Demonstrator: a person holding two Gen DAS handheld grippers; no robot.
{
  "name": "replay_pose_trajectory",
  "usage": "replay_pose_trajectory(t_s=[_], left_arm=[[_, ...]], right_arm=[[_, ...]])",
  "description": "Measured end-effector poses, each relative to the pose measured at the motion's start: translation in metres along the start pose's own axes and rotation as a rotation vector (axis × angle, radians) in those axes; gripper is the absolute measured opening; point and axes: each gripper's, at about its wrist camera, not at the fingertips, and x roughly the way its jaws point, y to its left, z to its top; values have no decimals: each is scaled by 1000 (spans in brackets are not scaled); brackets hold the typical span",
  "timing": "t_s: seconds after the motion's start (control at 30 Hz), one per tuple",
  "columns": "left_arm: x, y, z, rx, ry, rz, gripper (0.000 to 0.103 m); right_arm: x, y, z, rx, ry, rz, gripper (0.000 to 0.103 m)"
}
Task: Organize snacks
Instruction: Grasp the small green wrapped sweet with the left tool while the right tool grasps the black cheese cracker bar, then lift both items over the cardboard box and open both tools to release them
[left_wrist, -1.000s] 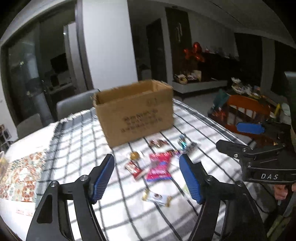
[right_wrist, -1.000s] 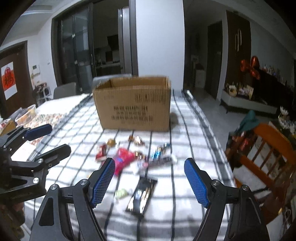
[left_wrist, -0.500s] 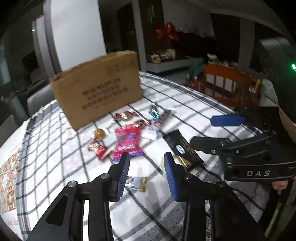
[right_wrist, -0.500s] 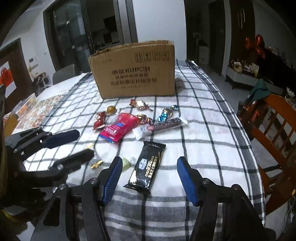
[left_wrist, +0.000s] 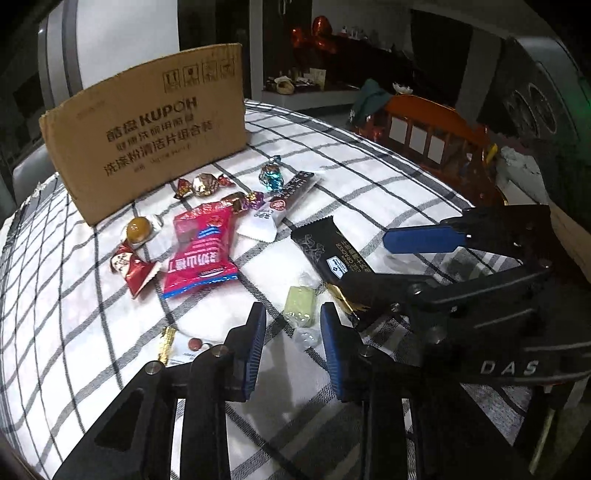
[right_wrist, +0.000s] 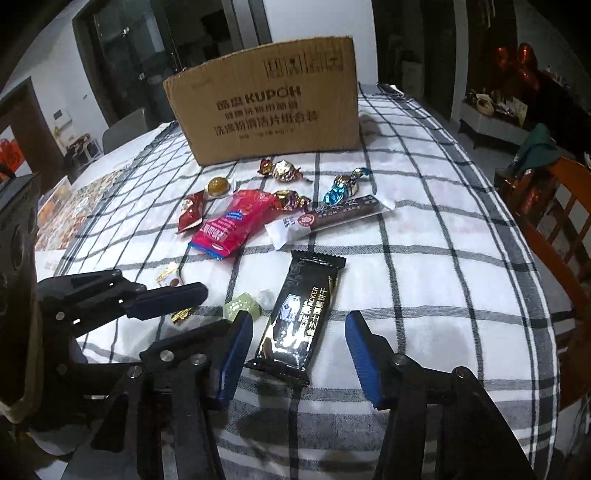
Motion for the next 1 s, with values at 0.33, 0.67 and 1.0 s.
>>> replay_pose_trajectory(t_s=[0.33, 0.67, 1.0], left_arm=[[14, -3, 0, 9, 21, 15, 19], [7, -1, -4, 1, 2, 36, 19], [-8, 8, 3, -87, -21, 87, 19]], right_arm=[[17, 2, 3, -3, 36, -11, 47], [16, 1, -1, -21, 20, -16, 35], [9, -1, -4, -14, 7, 2, 30]])
